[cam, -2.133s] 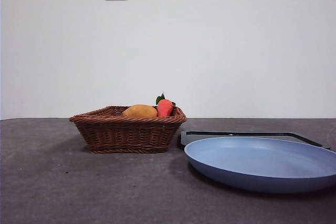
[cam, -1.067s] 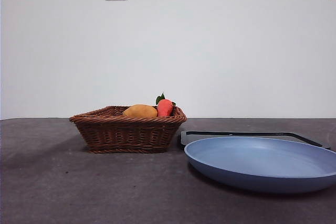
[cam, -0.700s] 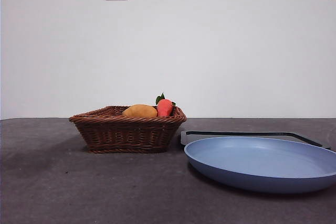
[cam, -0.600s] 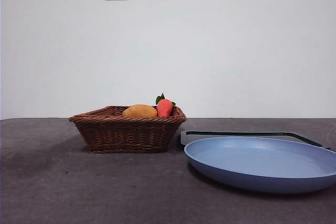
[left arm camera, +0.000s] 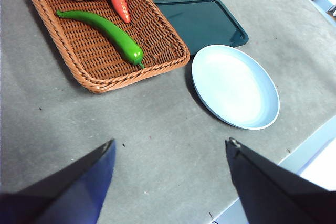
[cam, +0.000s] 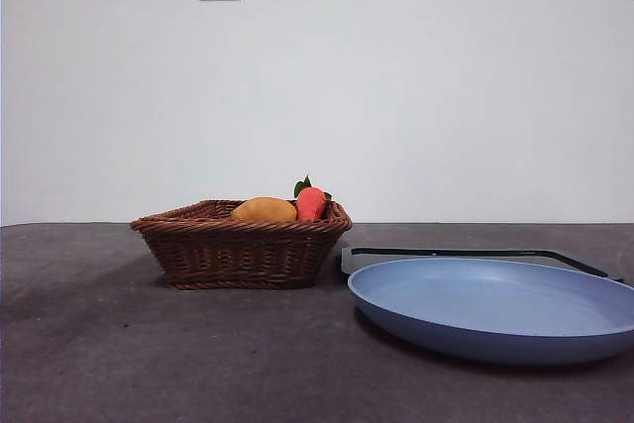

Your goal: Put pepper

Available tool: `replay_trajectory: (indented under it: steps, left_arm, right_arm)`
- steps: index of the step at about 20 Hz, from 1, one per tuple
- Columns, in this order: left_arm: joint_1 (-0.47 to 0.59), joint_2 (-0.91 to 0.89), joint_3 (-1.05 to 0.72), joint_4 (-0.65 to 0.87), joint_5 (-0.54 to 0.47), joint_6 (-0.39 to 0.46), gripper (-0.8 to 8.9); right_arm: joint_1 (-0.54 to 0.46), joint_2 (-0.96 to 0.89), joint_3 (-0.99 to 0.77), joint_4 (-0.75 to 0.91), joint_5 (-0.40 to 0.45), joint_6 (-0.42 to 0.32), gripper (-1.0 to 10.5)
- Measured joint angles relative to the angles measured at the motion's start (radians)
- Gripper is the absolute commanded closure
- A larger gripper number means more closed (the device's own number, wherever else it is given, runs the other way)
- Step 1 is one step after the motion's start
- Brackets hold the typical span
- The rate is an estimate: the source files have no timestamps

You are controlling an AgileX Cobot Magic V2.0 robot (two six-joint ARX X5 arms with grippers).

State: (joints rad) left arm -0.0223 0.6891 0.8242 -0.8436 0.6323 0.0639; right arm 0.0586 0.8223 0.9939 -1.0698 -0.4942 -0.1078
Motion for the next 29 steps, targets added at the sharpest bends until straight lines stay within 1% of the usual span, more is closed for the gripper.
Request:
replay_trajectory:
  steps: [3, 5, 7, 11, 17, 19, 22, 29]
  left_arm:
    - [0.000, 0.000, 0.000, 0.000, 0.016, 0.000, 4.35]
    - [0.000, 0.000, 0.000, 0.000, 0.044, 0.000, 4.35]
    - [0.000, 0.000, 0.000, 0.012, 0.068, -0.002, 4.35]
    - [0.000, 0.000, 0.000, 0.046, 0.070, -0.012, 4.35]
    - [0.000, 0.000, 0.000, 0.047, 0.070, -0.013, 4.35]
    - [0.000, 0.000, 0.000, 0.047, 0.070, -0.013, 4.35]
    - [0.000, 0.000, 0.000, 0.047, 0.071, -0.013, 4.35]
    - [0.000, 0.000, 0.000, 0.047, 0.070, -0.013, 4.35]
  right_arm:
    - [0.000, 0.026, 0.000, 0.004, 0.009, 0.007, 6.3]
    - [0.000, 0.073, 0.001, 0.021, 0.054, 0.009, 6.3]
    - [0.000, 0.152, 0.001, 0.047, 0.077, 0.013, 6.3]
    - [0.002, 0.355, 0.001, 0.114, 0.079, 0.015, 6.4]
    - [0.013, 0.621, 0.001, 0.219, 0.084, 0.016, 6.4]
    - [0.013, 0.683, 0.001, 0.245, 0.122, 0.014, 6.4]
    - [0.013, 0.736, 0.001, 0.261, 0.156, 0.010, 6.4]
    - [0.019, 0.805, 0.001, 0.301, 0.156, 0.010, 6.9]
